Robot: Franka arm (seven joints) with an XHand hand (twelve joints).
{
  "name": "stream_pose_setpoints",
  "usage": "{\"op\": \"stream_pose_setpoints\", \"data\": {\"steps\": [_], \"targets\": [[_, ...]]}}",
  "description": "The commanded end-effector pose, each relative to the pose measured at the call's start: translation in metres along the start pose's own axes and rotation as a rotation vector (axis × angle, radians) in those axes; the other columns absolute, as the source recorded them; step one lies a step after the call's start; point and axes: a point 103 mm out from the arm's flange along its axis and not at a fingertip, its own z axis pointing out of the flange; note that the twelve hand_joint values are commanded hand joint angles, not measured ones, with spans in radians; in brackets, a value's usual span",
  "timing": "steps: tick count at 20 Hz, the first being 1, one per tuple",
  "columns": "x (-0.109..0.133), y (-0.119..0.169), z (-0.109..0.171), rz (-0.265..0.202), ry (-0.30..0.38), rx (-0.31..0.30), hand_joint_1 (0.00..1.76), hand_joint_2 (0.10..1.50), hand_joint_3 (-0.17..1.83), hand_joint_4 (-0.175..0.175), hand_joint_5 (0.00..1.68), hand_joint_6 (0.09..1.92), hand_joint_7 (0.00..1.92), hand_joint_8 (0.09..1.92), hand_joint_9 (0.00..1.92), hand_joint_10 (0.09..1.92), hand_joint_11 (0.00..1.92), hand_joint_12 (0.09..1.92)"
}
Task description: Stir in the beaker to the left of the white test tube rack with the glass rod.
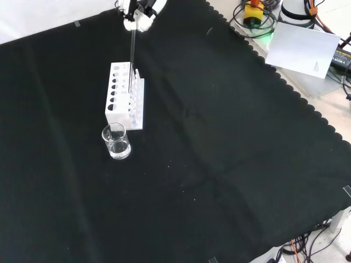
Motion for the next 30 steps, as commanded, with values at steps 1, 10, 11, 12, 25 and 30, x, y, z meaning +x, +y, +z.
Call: {"op": "stream_pose_setpoints", "data": {"steps": [1, 10, 11, 12, 25, 30], "targets": [[0.009, 0.006, 0.001, -0.016, 0.011, -0.007, 1.31, 0.96, 0.13, -0.175, 1.26, 0.22, 1.21, 0.94, 1.72, 0.58, 1.48, 0.92], [0.031, 0.038, 0.002, -0.063, 0.024, -0.014, 1.31, 0.97, 0.12, -0.175, 1.26, 0.21, 1.21, 0.94, 1.72, 0.58, 1.47, 0.92], [0.034, 0.044, 0.002, -0.076, 0.025, -0.016, 1.31, 0.97, 0.12, -0.175, 1.26, 0.21, 1.21, 0.94, 1.72, 0.58, 1.47, 0.92], [0.038, 0.049, 0.001, -0.086, 0.029, -0.019, 1.31, 0.97, 0.12, -0.175, 1.26, 0.21, 1.21, 0.94, 1.72, 0.58, 1.47, 0.92], [0.05, 0.1, 0.02, -0.178, 0.075, -0.022, 1.31, 0.98, 0.1, -0.175, 1.26, 0.2, 1.21, 0.95, 1.73, 0.58, 1.47, 0.92], [0.041, 0.113, 0.033, -0.186, 0.09, -0.012, 1.31, 0.98, 0.09, -0.175, 1.26, 0.2, 1.21, 0.95, 1.73, 0.58, 1.47, 0.92]]}}
